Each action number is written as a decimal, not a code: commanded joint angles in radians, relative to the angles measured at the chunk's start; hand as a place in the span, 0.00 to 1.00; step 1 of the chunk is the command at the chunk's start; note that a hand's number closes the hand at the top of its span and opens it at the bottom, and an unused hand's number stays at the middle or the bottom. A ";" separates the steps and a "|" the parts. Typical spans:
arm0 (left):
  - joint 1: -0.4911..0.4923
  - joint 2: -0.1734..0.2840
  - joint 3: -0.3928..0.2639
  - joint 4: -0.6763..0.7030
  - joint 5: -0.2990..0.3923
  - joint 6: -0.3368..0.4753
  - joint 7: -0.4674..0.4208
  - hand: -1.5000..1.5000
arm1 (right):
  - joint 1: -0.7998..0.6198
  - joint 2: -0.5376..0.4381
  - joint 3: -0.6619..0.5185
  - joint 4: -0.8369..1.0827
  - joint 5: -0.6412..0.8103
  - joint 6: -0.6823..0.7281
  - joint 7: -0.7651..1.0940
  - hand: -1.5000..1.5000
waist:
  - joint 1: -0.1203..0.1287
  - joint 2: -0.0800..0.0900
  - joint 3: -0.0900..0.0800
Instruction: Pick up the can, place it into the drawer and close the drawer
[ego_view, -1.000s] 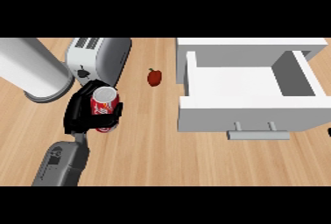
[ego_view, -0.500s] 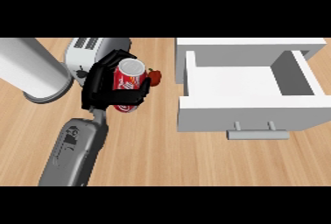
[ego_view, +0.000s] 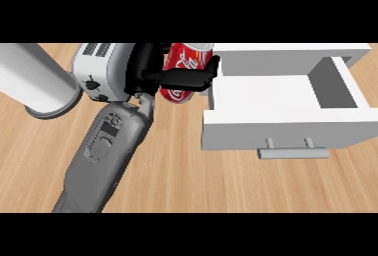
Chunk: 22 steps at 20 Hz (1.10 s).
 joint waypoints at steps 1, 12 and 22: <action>-0.147 -0.002 -0.009 0.110 0.009 0.042 -0.001 1.00 | 0.006 0.019 0.059 -0.065 0.044 -0.041 0.061 0.00 | -0.005 0.001 0.000; -0.476 -0.002 -0.094 0.396 0.136 0.201 0.054 1.00 | -0.031 0.016 0.031 0.030 0.051 -0.013 0.000 0.00 | -0.016 0.004 0.000; -0.641 -0.002 -0.115 0.699 0.266 0.199 -0.077 1.00 | -0.088 -0.007 0.019 0.045 0.028 -0.003 0.015 0.00 | -0.044 0.014 0.001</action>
